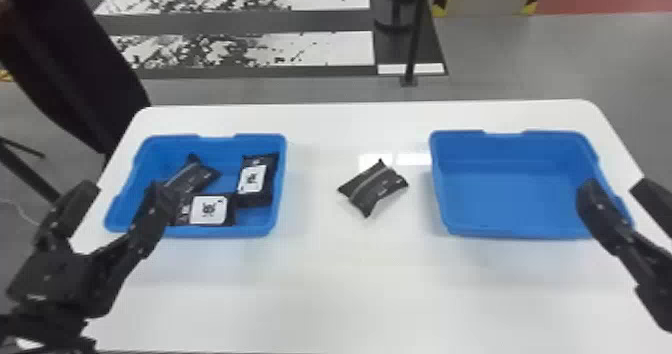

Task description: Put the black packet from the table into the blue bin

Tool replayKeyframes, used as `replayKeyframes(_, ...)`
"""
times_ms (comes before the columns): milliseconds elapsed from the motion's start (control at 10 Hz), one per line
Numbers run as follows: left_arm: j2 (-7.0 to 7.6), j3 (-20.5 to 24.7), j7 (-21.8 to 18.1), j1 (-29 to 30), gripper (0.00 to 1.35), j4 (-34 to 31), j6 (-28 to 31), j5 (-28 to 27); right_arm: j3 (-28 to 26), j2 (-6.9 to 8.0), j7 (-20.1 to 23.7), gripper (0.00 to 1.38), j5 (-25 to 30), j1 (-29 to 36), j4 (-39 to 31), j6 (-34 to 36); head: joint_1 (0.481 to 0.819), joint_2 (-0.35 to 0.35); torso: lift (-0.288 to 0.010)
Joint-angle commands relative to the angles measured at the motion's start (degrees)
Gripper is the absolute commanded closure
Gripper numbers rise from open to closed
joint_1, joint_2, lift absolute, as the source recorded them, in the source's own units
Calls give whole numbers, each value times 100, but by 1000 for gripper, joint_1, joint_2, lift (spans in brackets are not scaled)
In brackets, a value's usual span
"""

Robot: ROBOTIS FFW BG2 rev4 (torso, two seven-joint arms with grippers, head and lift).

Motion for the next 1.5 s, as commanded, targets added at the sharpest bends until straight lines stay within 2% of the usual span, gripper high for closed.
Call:
replayKeyframes(0, 1, 11, 0, 0, 170, 11, 12, 28, 0, 5, 0, 504, 0, 0, 0, 0, 695, 53, -110)
replayKeyframes(500, 54, -115, 0, -56, 170, 11, -2, 28, -12, 5, 0, 504, -12, 0, 0, 0, 695, 47, -110)
replayKeyframes(700, 247, -549, -8, -267, 167, 110, 110, -18, -23, 5, 0, 504, 0, -28, 14, 0, 695, 21, -110)
replayKeyframes(1000, 379, -1143, -158, -1111, 163, 616, 377, -372, -23, 5, 0, 504, 11, -28, 14, 0, 695, -49, -110)
replayKeyframes(1400, 397, -1978, -606, -2559, 165, 1839, 673, -1583, -12, 5, 9, 504, 68, -155, 70, 14, 695, -158, -110)
